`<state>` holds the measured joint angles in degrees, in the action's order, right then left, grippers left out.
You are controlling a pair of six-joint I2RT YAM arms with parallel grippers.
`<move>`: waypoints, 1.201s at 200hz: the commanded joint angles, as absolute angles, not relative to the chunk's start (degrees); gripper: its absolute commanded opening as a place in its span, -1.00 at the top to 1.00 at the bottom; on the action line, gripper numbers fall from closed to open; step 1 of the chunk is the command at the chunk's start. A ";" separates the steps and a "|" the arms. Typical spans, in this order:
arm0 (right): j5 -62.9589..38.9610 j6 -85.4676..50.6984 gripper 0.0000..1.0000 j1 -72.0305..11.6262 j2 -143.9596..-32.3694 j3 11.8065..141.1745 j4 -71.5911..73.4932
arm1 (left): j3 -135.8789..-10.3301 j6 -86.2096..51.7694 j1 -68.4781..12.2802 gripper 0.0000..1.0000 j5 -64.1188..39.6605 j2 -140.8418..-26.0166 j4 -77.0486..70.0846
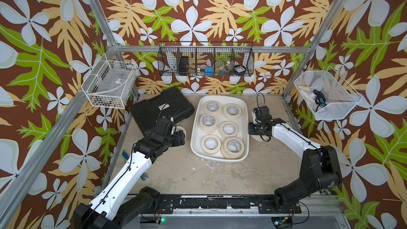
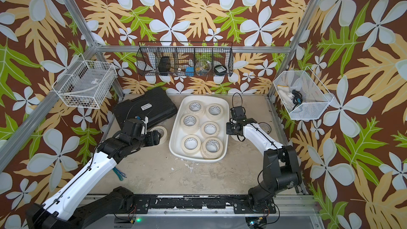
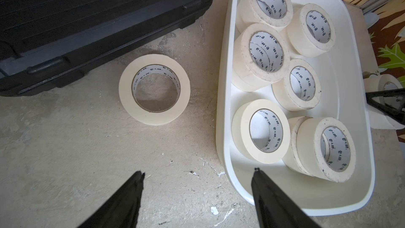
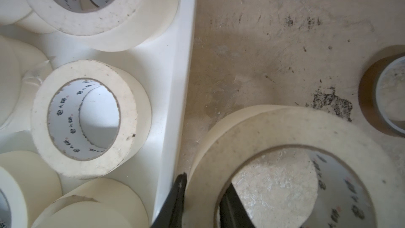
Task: Take out the art tape in the storage box
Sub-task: Place the art tape at the center of the board.
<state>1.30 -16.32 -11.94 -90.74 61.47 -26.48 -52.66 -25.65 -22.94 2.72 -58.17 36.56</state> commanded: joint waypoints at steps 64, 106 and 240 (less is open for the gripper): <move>0.78 -17.31 0.61 -11.16 -97.32 60.65 -20.05 | -52.12 -25.97 -22.94 -0.62 1.98 -57.68 36.21; 1.05 -17.67 0.54 -10.77 -99.18 60.24 -18.93 | -51.95 -26.09 -22.94 -0.62 2.18 -57.51 36.21; -0.47 -18.28 0.25 -8.53 -101.44 58.54 -15.50 | -51.33 -26.37 -22.94 -0.62 1.94 -57.16 36.20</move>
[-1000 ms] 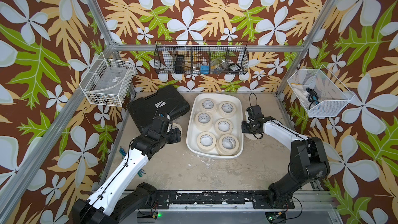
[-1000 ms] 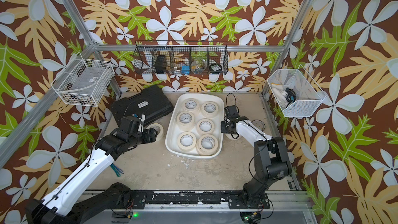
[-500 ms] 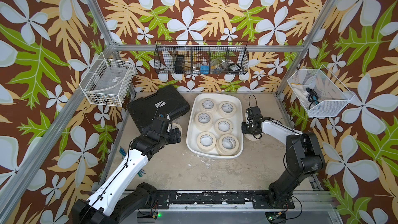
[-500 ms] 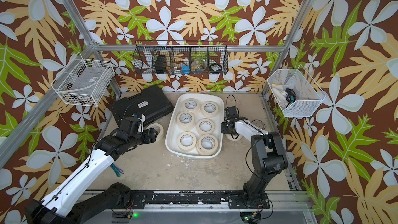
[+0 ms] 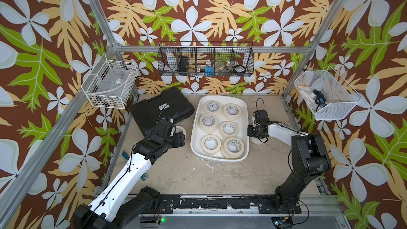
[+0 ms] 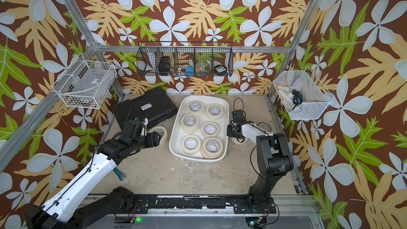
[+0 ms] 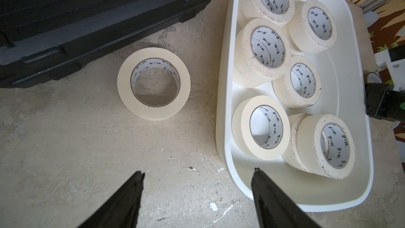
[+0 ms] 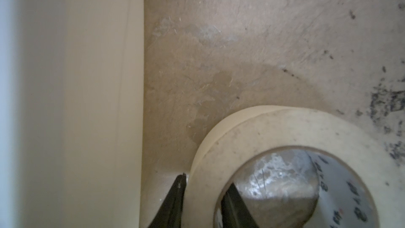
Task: Take out the art tape in the storage box
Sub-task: Place the art tape at the center of the board.
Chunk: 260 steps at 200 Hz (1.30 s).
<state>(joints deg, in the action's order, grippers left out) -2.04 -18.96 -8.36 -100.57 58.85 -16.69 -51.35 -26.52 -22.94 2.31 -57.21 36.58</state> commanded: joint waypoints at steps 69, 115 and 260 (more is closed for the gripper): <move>0.15 -18.17 0.11 -8.53 -98.33 59.31 -17.25 | -51.15 -26.53 -22.94 -0.62 2.05 -57.32 36.21; 1.27 -18.28 0.10 -8.53 -94.64 60.76 -20.58 | -51.41 -26.54 -22.94 -0.62 2.14 -57.38 36.30; -15.29 -19.28 0.09 -9.11 -72.59 61.12 -32.45 | -69.85 -23.67 -30.30 -0.58 2.74 -68.55 36.82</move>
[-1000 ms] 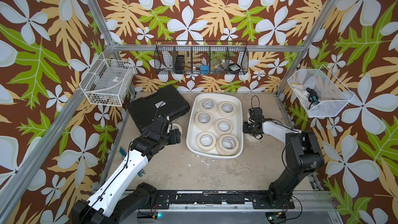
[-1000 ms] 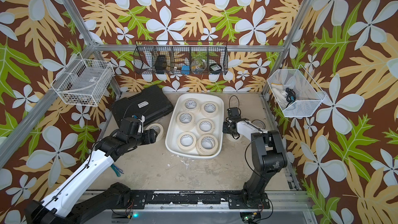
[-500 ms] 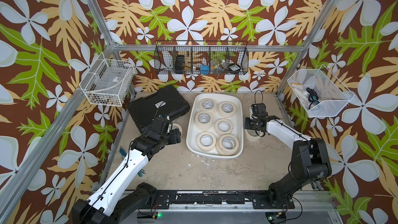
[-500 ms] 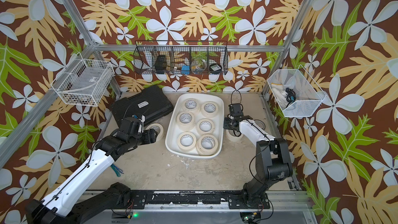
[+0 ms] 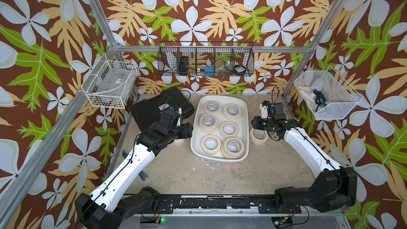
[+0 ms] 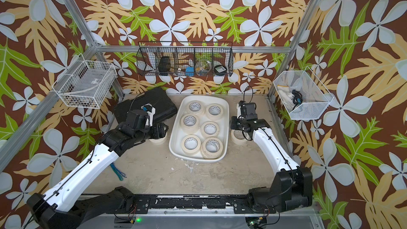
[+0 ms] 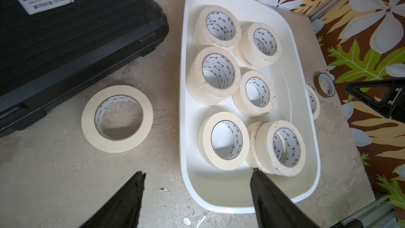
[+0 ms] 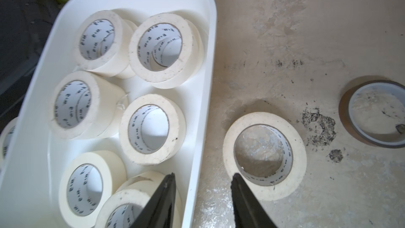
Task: Take out the art tape in the storage box
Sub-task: Place the art tape at the center of the board, then pick up the art tape from the storage box.
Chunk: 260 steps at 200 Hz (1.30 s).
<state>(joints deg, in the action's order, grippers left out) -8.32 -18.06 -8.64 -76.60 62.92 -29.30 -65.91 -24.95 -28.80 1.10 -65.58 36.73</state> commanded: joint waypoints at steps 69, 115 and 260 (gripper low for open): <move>-17.43 -20.54 0.09 -12.20 -64.04 57.06 -34.24 | -85.84 -20.58 -37.70 -0.57 4.00 -85.87 37.08; -17.72 -20.93 0.09 -13.46 -62.85 54.13 -33.49 | -96.10 -18.19 -39.72 -0.53 6.38 -99.38 41.18; -17.53 -21.09 0.10 -14.41 -60.06 50.56 -32.87 | -106.43 -13.00 -39.78 -0.45 11.29 -120.93 39.21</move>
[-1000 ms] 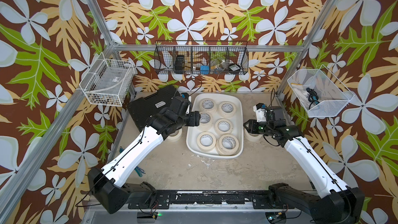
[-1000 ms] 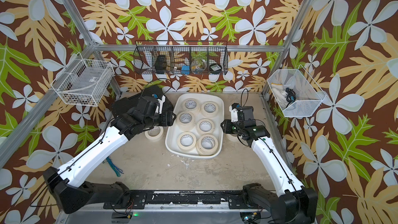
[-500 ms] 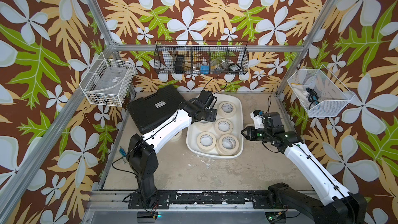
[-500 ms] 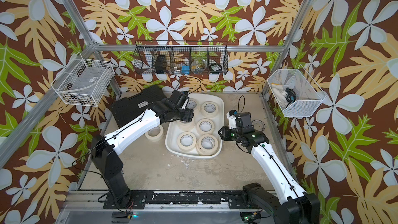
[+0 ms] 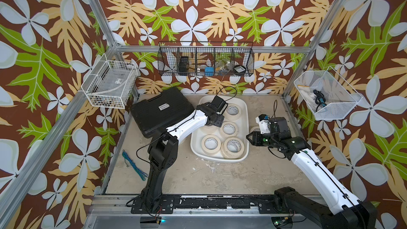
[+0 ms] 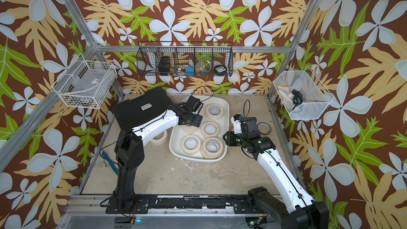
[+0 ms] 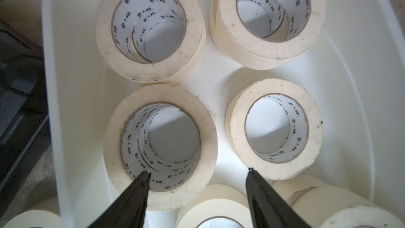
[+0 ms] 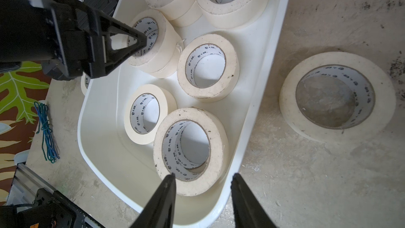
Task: Take out the art tape in the storage box
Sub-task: Pick up the art tape from the storage box.
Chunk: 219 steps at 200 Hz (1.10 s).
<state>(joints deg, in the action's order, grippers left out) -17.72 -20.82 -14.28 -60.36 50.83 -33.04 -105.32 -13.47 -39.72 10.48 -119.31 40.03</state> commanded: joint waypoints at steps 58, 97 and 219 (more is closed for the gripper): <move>-17.50 -21.09 0.10 -14.55 -59.73 49.84 -32.52 | -108.16 -13.12 -39.74 -0.32 12.21 -124.91 38.14; -16.35 -20.93 0.10 -14.59 -59.56 49.75 -32.79 | -109.67 -13.23 -39.75 -0.20 12.25 -126.93 38.12; -16.36 -21.10 0.10 -14.58 -59.06 48.91 -32.17 | -111.43 -13.79 -39.83 0.22 11.63 -130.34 37.88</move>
